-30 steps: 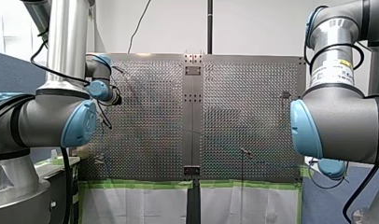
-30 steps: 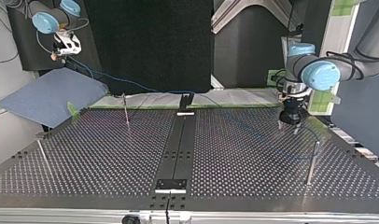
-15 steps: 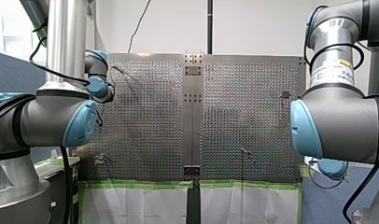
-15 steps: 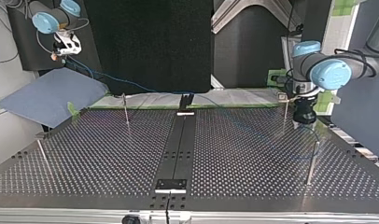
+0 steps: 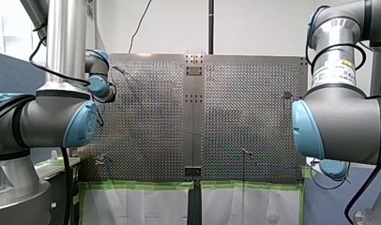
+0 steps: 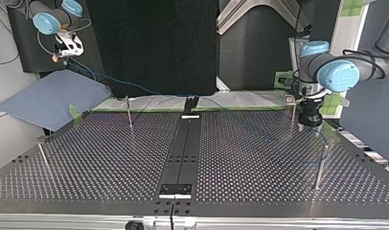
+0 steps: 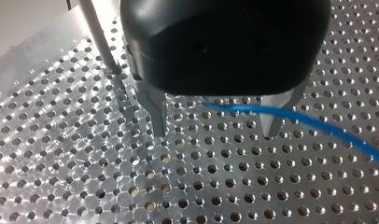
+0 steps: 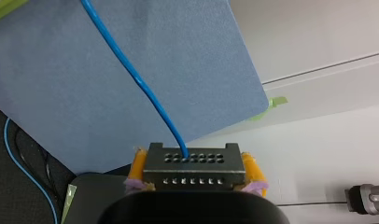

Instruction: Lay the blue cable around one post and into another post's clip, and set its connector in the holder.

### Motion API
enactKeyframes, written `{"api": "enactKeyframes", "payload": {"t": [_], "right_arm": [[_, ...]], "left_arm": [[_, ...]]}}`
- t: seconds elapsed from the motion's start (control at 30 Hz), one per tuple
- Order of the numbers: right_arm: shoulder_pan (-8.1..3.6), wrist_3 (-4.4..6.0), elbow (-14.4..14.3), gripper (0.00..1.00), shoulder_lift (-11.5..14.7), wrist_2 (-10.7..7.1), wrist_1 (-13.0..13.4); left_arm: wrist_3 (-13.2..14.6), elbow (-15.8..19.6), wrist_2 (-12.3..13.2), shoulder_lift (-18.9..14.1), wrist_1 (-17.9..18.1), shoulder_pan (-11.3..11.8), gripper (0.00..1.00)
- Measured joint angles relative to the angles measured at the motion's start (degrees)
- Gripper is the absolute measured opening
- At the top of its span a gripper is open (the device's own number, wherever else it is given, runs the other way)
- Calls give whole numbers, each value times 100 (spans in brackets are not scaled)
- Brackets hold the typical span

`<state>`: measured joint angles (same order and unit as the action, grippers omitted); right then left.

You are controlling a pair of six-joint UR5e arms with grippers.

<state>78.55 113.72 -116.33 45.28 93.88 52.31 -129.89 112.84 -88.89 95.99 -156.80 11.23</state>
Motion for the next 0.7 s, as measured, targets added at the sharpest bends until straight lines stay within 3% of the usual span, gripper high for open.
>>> {"api": "enactKeyframes", "payload": {"t": [0.7], "right_arm": [[0, -7, 0, 0, -3, 0, -32]], "left_arm": [[-56, 284, 29, -658, -148, -66, 100]]}}
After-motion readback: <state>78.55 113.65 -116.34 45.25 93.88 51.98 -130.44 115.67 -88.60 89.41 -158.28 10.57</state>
